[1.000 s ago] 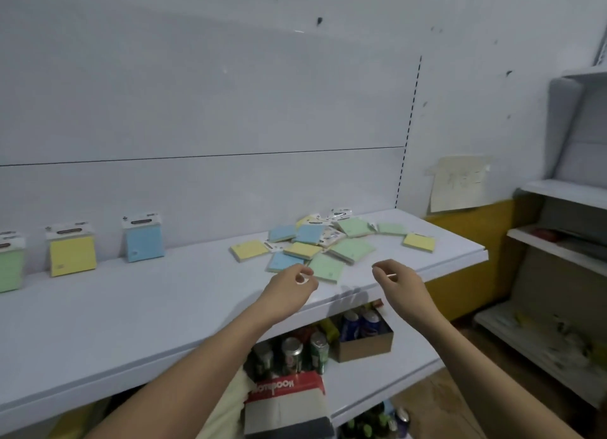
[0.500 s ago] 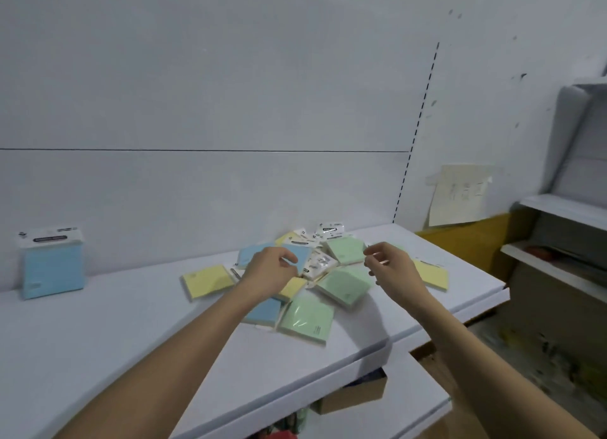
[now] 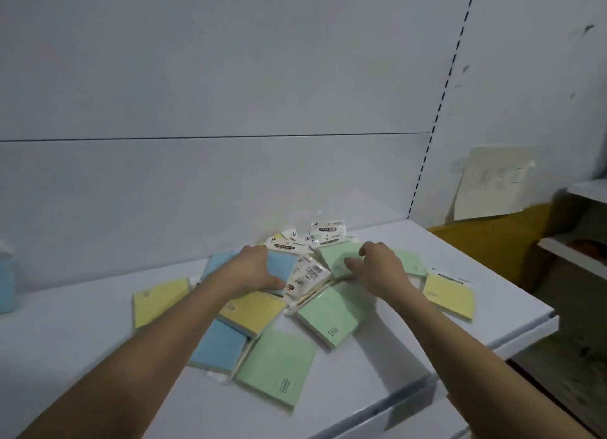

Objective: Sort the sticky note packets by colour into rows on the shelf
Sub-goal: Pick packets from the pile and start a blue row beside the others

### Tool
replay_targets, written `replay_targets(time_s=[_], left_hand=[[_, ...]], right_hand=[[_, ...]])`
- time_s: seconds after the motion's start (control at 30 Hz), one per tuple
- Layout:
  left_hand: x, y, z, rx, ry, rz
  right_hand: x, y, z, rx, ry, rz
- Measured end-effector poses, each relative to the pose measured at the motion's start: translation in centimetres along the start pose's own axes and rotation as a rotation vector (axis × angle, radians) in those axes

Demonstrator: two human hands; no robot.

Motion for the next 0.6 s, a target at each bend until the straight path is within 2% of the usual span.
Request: replay_targets(time_s=[0.13,0.3,0.43,0.6], left_hand=[[0.4,-0.7,1.3,0.085,-0.055,-0.134],[1.7,-1.1,0.6,0.187,-0.192,-0.069],[2.8,-2.1,-0.6,0.252,-0.157,-0.478],[2.8,-1.7,-4.5,0.303,-0.245,-0.814]], right_hand=[[1.1,1.0,2.0,-0.044,-0.039,-0.079],[2.7,0.9,3.3,-0.134,-0.122,-0.002],[4.0,-0.2,4.4,-0.232,-0.185,0.075],[4.8,-2.3,5.6,-0.134,-0.248,0.474]])
Point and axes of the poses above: each hand's wrist, its own z-axis towards the middle knuckle, its own y-axis out of the palm, x = y × z, the point moved 7 cm from there along z, towards the middle knuckle, and after that the axes turned 7 degrees about -y, right-handed, at the moved point
